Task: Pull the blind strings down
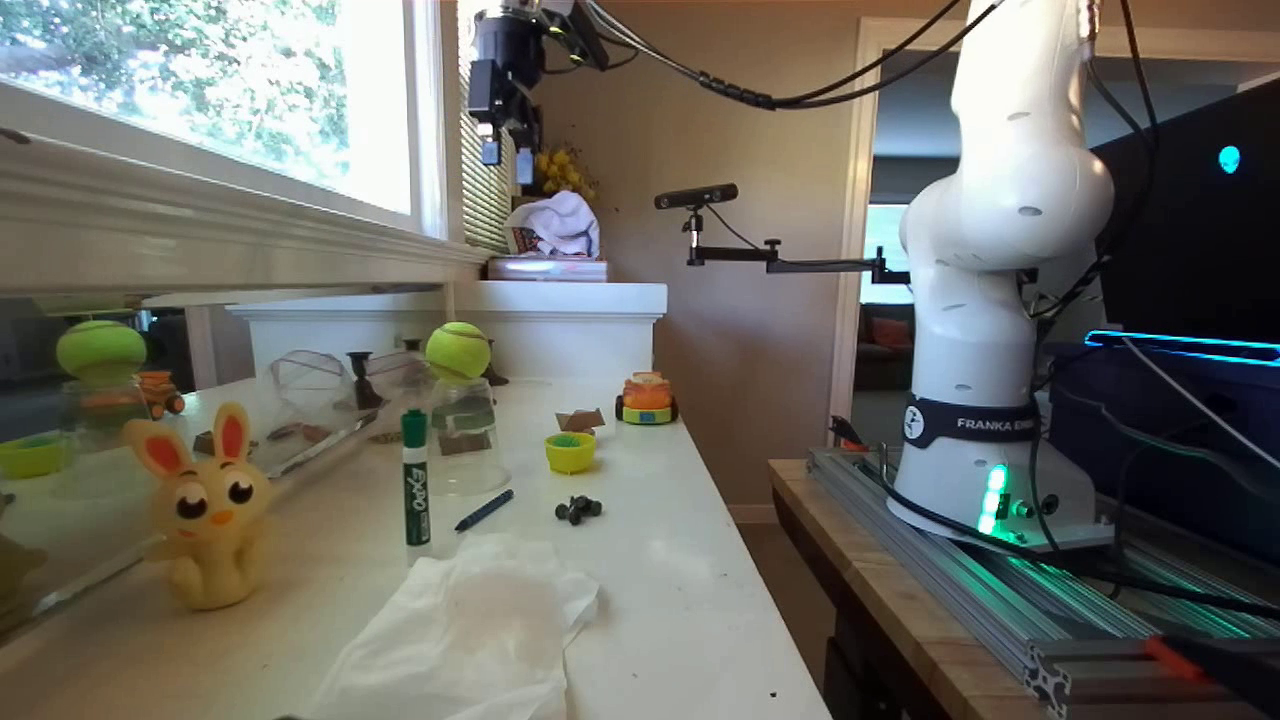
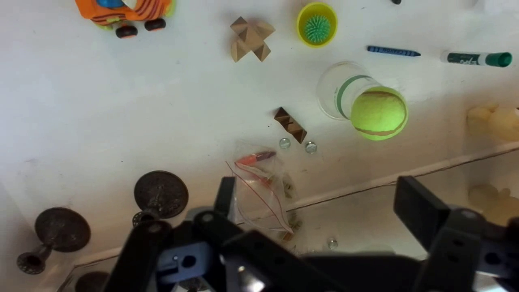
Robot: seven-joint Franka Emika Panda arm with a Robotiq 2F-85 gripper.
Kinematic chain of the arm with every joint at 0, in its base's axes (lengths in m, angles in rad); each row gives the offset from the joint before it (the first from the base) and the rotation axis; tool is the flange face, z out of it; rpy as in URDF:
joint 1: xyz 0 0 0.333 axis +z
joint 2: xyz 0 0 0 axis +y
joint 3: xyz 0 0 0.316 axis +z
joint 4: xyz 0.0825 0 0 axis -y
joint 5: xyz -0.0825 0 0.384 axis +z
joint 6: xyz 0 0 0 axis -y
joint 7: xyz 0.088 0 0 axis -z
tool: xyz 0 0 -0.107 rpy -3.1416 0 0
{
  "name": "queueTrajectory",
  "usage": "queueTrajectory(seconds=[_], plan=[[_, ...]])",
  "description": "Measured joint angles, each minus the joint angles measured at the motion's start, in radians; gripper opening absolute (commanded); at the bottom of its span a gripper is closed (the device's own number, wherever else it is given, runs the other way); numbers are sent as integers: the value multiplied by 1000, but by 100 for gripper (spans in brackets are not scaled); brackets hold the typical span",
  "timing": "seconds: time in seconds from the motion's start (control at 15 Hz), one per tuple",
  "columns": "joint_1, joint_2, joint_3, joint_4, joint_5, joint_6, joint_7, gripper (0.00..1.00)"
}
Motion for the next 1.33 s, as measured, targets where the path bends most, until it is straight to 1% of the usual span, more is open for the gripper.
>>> queueTrajectory(seconds=[0.2,0.4,0.8,1.33], plan=[[0,-40,4,-35,-57,0,1,100],[0,-66,5,-63,-85,0,-23,100],[0,-106,2,-97,-93,3,-102,100],[0,-118,-5,-99,-96,8,-118,100]])
